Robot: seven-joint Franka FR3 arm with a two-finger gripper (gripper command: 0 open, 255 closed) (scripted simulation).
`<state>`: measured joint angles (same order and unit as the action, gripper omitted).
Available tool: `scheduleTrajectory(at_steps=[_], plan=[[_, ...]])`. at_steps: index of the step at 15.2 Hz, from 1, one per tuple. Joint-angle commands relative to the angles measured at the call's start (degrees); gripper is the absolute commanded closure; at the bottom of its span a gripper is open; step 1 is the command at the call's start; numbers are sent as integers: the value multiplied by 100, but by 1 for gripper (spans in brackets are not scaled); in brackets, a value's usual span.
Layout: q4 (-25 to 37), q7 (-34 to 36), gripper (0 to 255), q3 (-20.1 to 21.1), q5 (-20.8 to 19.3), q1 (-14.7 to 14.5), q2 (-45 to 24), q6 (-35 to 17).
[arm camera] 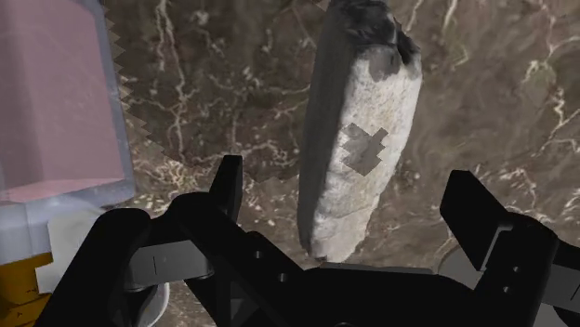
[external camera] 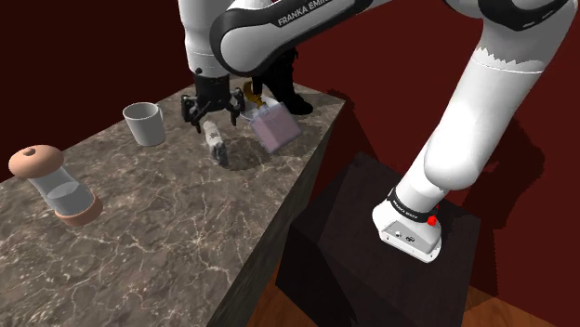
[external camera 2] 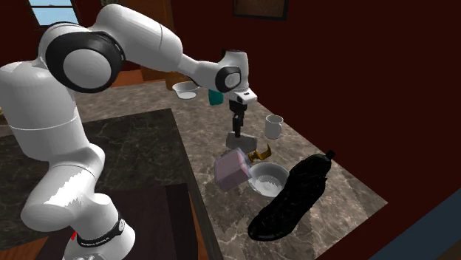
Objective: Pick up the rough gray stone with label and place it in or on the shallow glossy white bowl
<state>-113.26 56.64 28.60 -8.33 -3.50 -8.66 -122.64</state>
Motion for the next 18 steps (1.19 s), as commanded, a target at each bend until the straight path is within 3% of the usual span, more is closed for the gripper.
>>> scheduleTrajectory(at_steps=[1,7,15,16,18], plan=[[64,144,0,-14,-126,-46,-181,-105],[-128,276,0,-75,-328,-83,-459,-533],[-127,276,0,-76,-327,-83,-459,-532],[-127,276,255,-76,-327,-83,-459,-532],[-127,276,255,-76,-327,-83,-459,-532]])
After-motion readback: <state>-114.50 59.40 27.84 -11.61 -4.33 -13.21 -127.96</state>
